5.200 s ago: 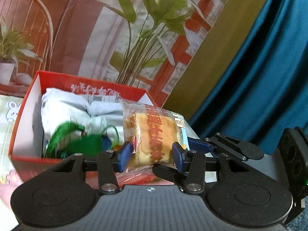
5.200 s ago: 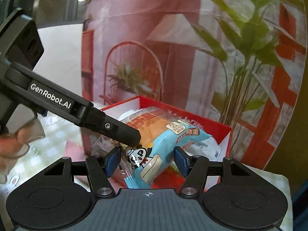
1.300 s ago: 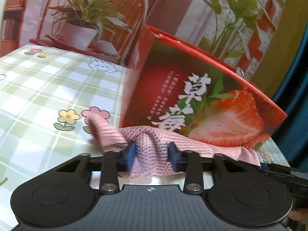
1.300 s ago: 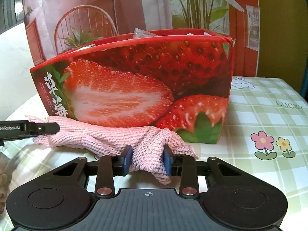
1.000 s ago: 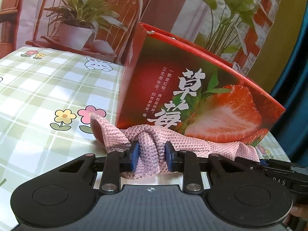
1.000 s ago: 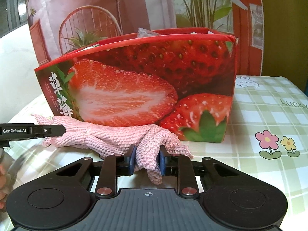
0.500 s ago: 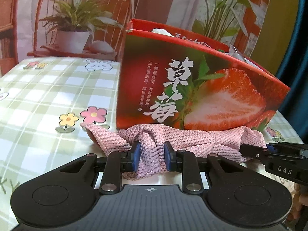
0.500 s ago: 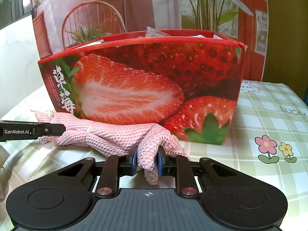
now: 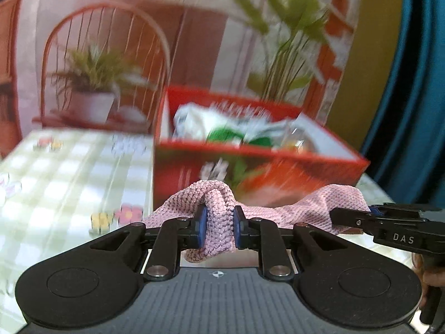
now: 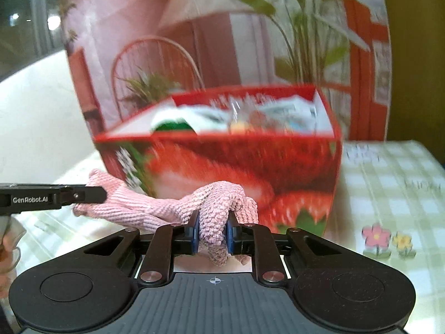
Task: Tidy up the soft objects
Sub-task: 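Lift the pink cloth with both grippers and carry it over the red box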
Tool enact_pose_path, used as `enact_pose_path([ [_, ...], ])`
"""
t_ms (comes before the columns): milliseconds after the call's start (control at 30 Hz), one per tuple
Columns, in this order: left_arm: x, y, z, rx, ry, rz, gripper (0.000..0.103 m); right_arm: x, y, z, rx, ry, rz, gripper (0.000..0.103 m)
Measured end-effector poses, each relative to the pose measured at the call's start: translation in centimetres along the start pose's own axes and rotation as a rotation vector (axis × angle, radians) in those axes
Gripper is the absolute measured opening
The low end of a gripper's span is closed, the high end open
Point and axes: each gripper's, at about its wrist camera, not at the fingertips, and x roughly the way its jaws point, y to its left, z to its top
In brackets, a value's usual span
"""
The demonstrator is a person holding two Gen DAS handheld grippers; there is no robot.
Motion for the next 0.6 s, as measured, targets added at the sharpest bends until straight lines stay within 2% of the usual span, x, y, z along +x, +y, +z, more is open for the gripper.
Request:
enact_pose_path([
  [167, -2.1, -1.1, 3.2, 0.043, -0.078, -0.014, 0.020, -2.7, 0.5, 3.4, -0.064, -0.068, 0.031, 0.016],
  [367, -0.8, -2.8, 7.2, 0.075, -0.147, 0.004, 0.020, -3.8, -0.2, 8.6, -0.036, -0.144, 0.024, 0.016],
  [467, 1.5, -3.3, 8.6, 0.068, -0.110, 0.009, 0.020, -2.3, -0.8, 10.4, -0.044, -0.140, -0.019, 0.016],
  [600, 5.8, -3.2, 9.5, 0.059, 0.016, -0.001, 0.020, 1.2, -2.6, 11.1, 0.031, -0.037, -0.058, 0.016],
])
